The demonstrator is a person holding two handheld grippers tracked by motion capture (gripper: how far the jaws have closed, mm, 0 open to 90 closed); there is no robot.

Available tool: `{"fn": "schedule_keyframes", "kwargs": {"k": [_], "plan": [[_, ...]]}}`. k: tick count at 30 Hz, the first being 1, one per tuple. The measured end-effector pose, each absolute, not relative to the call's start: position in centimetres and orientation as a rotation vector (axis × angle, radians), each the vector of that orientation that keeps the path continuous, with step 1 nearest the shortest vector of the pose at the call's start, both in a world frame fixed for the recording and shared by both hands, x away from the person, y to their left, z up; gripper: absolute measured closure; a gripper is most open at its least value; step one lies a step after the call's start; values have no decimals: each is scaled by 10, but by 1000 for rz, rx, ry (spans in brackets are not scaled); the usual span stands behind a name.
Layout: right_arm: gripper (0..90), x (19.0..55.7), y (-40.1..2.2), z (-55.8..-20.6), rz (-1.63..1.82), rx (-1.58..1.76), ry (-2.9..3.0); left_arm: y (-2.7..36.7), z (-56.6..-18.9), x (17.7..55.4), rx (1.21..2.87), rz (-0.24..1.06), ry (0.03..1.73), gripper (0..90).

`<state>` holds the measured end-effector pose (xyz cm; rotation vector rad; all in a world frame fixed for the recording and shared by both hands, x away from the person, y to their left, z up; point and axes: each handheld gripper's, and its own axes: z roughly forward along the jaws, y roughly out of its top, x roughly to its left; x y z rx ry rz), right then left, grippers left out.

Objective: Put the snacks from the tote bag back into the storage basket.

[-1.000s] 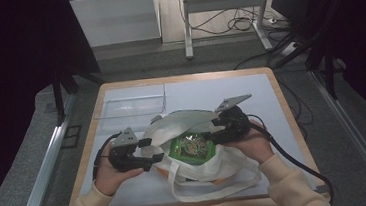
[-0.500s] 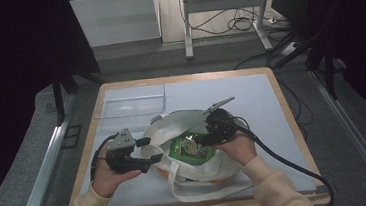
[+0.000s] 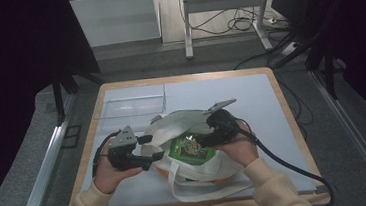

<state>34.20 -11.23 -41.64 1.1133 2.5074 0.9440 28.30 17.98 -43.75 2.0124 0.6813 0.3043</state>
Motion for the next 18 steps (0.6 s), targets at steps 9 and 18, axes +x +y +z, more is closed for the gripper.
{"fn": "schedule_keyframes", "kwargs": {"k": [9, 18], "plan": [[221, 348, -96, -442, 854, 1319, 2528, 181, -438, 287, 2000, 302, 683, 299], [259, 368, -93, -442, 806, 1399, 2533, 180, -437, 286, 2008, 321, 674, 299]]}}
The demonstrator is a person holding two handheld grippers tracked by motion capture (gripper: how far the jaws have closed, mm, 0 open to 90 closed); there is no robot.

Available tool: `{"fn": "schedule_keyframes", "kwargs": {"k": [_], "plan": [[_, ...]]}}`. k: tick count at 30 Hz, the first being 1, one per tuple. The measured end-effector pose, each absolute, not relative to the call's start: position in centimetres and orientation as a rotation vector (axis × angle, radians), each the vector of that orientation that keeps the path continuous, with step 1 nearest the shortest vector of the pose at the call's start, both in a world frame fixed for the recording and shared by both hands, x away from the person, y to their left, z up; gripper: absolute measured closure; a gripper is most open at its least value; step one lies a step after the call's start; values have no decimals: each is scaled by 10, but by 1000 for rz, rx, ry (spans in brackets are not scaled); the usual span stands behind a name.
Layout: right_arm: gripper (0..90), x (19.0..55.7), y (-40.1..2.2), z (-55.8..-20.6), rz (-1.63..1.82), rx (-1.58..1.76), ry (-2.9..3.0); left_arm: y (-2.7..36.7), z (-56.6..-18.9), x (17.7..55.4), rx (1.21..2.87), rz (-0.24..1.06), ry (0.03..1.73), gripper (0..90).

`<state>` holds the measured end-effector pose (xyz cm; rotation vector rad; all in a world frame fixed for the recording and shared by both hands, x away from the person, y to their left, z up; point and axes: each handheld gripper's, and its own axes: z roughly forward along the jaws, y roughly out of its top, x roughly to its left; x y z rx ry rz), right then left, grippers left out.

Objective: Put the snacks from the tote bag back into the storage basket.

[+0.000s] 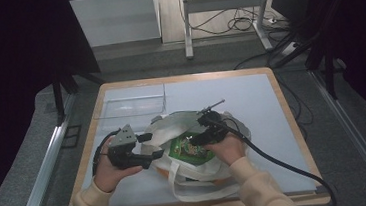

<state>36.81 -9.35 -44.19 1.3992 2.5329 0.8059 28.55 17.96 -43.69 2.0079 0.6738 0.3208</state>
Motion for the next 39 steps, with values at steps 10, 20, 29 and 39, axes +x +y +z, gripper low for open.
{"fn": "schedule_keyframes", "kwargs": {"k": [10, 20, 29, 39], "plan": [[265, 387, -83, -455, 635, 1435, 2617, 187, -437, 282, 1988, 332, 694, 298], [277, 395, -100, -474, 554, 1570, 2601, 188, -438, 280, 1994, 339, 701, 298], [269, 395, -102, -478, 522, 1616, 2599, 189, -438, 279, 1991, 344, 703, 298], [270, 381, -99, -476, 497, 1590, 2617, 188, -438, 279, 1991, 350, 707, 296]]}}
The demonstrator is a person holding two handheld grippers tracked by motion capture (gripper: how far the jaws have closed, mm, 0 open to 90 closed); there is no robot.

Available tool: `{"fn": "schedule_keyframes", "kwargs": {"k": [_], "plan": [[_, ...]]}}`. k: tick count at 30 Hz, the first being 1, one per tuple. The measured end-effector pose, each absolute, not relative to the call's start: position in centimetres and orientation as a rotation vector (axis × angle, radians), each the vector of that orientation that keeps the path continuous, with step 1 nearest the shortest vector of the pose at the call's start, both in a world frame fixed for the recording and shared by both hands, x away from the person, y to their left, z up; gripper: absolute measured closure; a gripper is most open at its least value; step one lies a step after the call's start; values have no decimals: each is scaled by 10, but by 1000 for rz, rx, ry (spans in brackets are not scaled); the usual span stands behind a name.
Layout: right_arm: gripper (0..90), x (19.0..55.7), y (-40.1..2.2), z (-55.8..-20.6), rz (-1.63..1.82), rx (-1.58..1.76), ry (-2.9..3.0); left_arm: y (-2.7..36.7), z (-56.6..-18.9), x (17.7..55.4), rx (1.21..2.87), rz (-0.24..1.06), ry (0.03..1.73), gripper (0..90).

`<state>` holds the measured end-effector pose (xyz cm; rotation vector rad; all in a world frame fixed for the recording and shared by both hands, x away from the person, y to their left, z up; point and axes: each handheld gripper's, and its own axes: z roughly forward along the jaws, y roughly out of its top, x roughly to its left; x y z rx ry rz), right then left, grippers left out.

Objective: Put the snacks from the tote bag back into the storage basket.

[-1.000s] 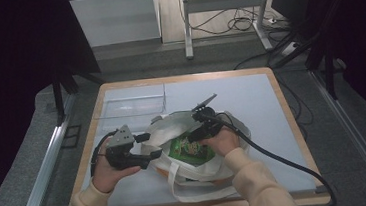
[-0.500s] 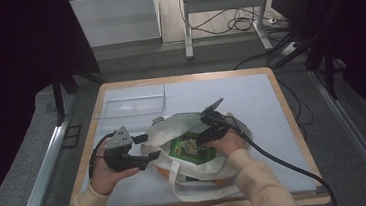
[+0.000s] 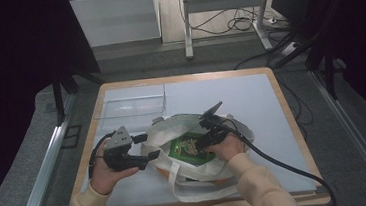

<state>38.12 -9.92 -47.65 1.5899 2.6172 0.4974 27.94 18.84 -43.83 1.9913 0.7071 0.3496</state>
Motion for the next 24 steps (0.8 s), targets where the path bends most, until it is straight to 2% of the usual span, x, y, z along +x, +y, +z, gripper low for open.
{"fn": "schedule_keyframes", "kwargs": {"k": [24], "plan": [[274, 387, -112, -498, 524, 1758, 2619, 191, -437, 279, 1982, 358, 710, 296]]}}
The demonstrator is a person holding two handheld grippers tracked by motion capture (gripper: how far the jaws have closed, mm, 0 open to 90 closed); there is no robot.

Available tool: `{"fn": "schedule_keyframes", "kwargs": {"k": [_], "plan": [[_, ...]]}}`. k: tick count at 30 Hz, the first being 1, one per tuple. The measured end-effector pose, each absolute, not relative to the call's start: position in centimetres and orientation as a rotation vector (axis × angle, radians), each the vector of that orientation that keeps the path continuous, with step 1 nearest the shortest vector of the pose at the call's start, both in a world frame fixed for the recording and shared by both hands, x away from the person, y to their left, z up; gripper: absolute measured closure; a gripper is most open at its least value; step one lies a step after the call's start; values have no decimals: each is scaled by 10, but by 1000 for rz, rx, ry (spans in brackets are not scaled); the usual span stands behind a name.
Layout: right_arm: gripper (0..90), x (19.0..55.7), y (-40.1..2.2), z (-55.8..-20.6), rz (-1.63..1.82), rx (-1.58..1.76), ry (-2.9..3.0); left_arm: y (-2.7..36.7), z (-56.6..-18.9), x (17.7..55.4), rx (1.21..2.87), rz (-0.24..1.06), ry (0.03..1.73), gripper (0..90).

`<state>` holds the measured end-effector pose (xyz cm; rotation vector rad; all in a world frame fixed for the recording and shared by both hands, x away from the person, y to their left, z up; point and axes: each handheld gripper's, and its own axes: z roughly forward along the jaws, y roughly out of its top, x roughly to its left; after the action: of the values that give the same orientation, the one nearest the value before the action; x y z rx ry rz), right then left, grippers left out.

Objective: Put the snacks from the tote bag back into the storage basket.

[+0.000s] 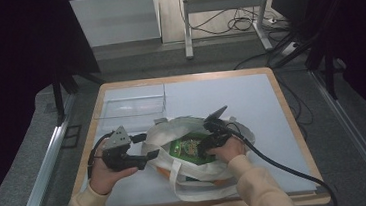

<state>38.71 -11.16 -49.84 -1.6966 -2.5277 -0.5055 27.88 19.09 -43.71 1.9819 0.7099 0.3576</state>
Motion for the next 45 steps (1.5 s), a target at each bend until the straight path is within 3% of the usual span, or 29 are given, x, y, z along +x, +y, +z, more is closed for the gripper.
{"fn": "schedule_keyframes", "kwargs": {"k": [5, 12, 19, 25, 45], "plan": [[289, 388, -112, -498, -505, -1681, -2535, 190, -437, 279, 1985, 359, 708, 296], [387, 388, -116, -498, -558, -1693, -2498, 190, -437, 279, 1985, 360, 709, 296], [616, 389, -116, -498, -620, -1664, -2455, 191, -437, 279, 1984, 363, 711, 296], [711, 388, -117, -495, -649, -1644, -2468, 191, -438, 280, 1985, 363, 713, 295], [811, 369, -121, -469, -764, -1571, -2598, 190, -438, 279, 1995, 368, 715, 293]]}}
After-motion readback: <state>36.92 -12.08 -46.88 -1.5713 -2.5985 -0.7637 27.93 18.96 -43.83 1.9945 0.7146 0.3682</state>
